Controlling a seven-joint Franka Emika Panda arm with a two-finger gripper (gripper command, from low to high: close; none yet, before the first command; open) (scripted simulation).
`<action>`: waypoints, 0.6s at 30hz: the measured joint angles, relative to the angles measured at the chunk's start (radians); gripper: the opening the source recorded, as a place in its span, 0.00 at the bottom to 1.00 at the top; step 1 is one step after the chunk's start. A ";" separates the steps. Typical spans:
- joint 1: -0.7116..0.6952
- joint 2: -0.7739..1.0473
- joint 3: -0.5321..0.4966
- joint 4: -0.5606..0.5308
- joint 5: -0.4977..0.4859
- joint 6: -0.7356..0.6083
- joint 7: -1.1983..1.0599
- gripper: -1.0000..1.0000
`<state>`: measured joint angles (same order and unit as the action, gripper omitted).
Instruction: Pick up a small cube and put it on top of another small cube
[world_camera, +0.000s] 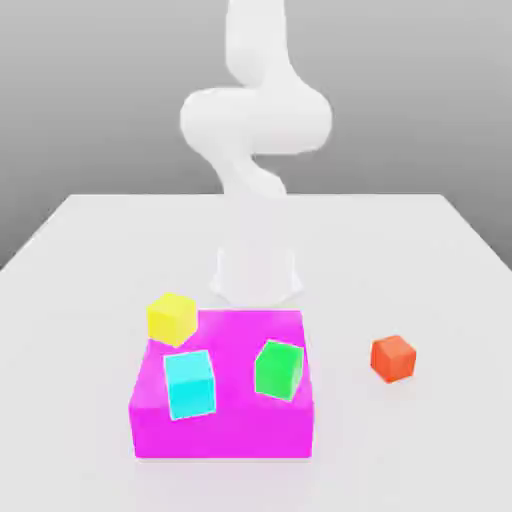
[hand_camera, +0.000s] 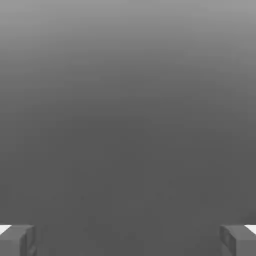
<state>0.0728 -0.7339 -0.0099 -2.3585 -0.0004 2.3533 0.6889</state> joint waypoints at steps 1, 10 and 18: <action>0.031 0.029 -0.003 -0.025 0.001 0.023 -0.049 0.50; 0.283 0.268 -0.025 -0.237 0.007 0.217 -0.456 0.50; 0.487 0.479 -0.019 -0.423 0.018 0.386 -0.818 0.50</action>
<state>0.5594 -0.2548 -0.0289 -2.7814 0.0172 2.7396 -0.1290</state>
